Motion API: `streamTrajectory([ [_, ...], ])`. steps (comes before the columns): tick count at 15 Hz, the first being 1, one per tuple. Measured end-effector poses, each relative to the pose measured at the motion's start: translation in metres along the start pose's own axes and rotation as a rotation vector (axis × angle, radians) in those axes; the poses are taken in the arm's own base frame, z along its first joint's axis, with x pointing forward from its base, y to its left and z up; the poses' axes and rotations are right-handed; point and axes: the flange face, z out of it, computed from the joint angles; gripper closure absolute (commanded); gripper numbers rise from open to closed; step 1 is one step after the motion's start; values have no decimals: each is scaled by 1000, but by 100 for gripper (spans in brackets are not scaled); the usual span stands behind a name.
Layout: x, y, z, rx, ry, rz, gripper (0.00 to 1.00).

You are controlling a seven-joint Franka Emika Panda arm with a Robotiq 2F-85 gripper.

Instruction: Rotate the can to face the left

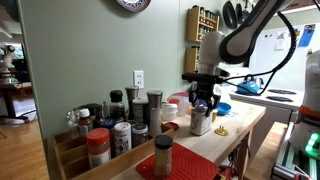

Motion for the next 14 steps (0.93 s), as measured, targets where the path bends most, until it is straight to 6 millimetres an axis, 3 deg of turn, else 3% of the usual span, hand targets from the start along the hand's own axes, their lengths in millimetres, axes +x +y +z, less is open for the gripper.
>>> streamTrajectory([
  [10,-16,-13,-81,15,2,17,59],
  [14,-19,-13,-96,20,3,19,59],
])
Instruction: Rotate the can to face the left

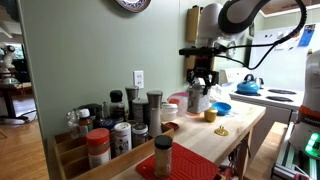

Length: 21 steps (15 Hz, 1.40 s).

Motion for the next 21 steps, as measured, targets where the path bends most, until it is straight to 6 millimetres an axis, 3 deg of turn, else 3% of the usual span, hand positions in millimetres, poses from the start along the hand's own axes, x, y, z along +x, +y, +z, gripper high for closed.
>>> streamTrajectory([
  [3,0,1,-3,-7,1,-72,59],
  [10,-11,11,-10,-69,-13,-475,59],
  [20,-21,18,-3,-137,-47,-1028,59],
  [21,-21,18,-1,-145,-53,-1082,34],
])
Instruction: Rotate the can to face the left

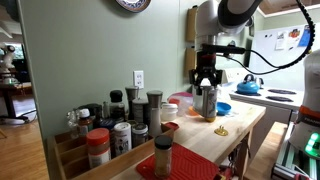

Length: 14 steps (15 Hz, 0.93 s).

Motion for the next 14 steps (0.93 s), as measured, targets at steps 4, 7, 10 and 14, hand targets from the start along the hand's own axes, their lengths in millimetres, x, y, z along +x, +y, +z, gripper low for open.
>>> streamTrajectory([
  [4,1,-4,2,-3,-5,-113,34],
  [7,2,-6,1,-2,-5,-120,59],
  [10,2,-6,2,-2,-8,-125,59],
  [14,2,-8,16,-18,-31,-252,59],
])
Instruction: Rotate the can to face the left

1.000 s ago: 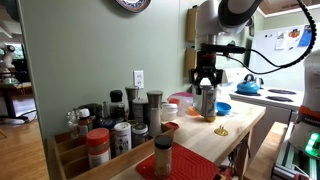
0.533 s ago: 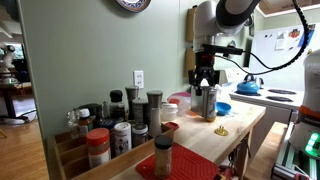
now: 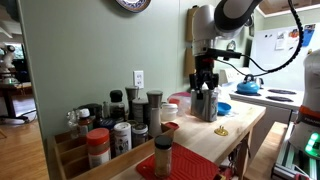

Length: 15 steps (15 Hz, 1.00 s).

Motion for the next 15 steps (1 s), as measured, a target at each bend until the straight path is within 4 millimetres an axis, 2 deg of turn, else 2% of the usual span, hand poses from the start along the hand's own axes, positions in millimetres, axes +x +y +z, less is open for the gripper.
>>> streamTrajectory([
  [9,16,-3,35,38,53,-155,59],
  [15,20,1,55,-13,78,-234,59],
])
